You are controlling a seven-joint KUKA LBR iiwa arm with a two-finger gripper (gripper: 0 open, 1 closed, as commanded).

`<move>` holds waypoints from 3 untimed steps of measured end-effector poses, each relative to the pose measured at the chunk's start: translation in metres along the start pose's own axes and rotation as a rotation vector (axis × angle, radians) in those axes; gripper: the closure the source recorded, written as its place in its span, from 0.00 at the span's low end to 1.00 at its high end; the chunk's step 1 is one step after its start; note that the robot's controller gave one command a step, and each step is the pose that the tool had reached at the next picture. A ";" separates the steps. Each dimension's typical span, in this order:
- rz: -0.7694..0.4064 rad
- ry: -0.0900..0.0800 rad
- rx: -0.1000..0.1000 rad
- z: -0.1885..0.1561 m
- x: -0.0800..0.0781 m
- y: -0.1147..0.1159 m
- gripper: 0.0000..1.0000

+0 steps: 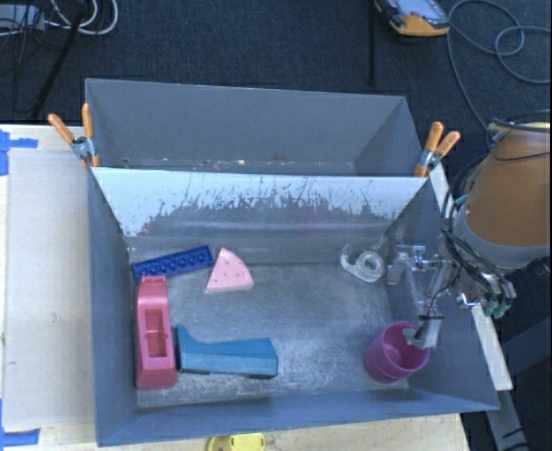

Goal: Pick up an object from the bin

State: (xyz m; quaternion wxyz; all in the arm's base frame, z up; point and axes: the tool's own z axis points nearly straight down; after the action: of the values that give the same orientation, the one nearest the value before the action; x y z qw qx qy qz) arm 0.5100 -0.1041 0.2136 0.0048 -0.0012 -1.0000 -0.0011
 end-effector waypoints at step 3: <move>-0.145 0.002 -0.002 0.029 0.013 -0.022 0.00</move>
Offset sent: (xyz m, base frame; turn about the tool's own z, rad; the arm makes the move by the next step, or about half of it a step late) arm 0.0333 -0.0457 -0.0901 -0.2685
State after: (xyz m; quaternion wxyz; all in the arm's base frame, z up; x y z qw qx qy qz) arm 0.4964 -0.1264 0.1852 0.0055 0.0710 -0.9975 -0.0023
